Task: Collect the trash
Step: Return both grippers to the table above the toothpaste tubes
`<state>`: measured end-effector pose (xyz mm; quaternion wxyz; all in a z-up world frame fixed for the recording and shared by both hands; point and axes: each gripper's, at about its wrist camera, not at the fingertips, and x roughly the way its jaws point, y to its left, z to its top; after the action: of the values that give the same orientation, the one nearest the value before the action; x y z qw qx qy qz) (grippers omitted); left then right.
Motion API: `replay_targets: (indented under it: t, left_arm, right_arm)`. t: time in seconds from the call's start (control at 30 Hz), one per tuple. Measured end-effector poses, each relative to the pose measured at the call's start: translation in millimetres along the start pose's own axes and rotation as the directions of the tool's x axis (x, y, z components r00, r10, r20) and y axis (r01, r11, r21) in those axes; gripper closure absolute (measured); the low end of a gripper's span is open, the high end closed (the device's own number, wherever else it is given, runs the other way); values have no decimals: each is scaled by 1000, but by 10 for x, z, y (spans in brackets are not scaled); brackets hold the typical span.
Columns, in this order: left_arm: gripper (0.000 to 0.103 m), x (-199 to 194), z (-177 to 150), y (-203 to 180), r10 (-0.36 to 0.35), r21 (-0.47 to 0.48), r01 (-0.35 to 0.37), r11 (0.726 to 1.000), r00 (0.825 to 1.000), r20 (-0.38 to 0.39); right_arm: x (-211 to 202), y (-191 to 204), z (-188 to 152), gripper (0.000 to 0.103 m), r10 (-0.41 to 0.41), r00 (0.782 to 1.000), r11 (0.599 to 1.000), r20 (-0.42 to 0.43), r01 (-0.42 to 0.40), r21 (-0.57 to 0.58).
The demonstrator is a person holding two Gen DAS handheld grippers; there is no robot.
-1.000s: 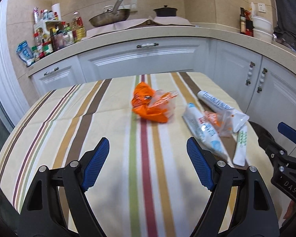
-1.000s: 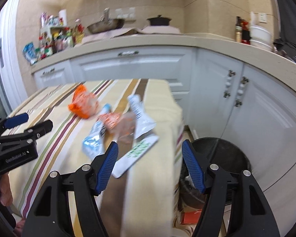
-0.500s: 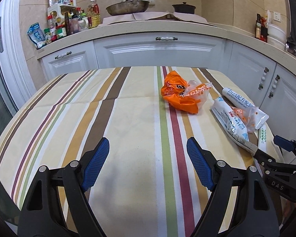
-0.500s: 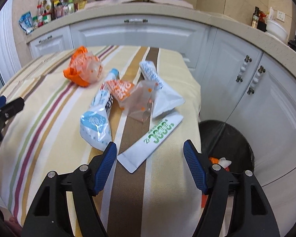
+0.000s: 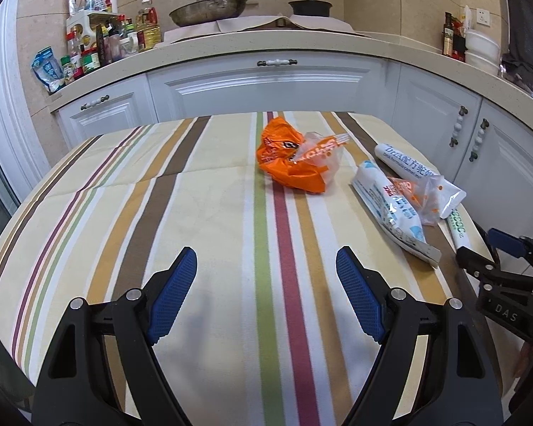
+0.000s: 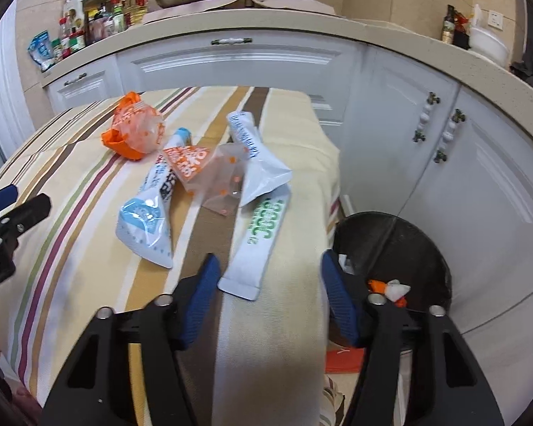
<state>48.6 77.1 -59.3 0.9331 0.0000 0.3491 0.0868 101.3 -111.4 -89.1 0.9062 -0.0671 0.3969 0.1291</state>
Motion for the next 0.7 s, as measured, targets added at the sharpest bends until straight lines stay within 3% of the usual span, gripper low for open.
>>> replay_targets:
  t: [0.1, 0.17, 0.27, 0.7]
  left_arm:
    - [24, -2, 6, -60, -8, 10, 8, 1000, 1000, 3]
    - [24, -3, 16, -94, -16, 15, 16, 1000, 1000, 4]
    - [24, 0, 32, -146, -32, 19, 31, 999, 999, 5]
    - [24, 38, 76, -538, -105, 60, 105, 993, 994, -4]
  right_arm:
    - [34, 2, 2, 57, 35, 999, 999, -7, -35, 6]
    - [31, 1, 4, 70, 56, 998, 998, -5, -56, 12]
    - [16, -18, -18, 77, 81, 997, 996, -3, -81, 24]
    - [-129, -163, -86, 84, 129, 991, 991, 42, -130, 43]
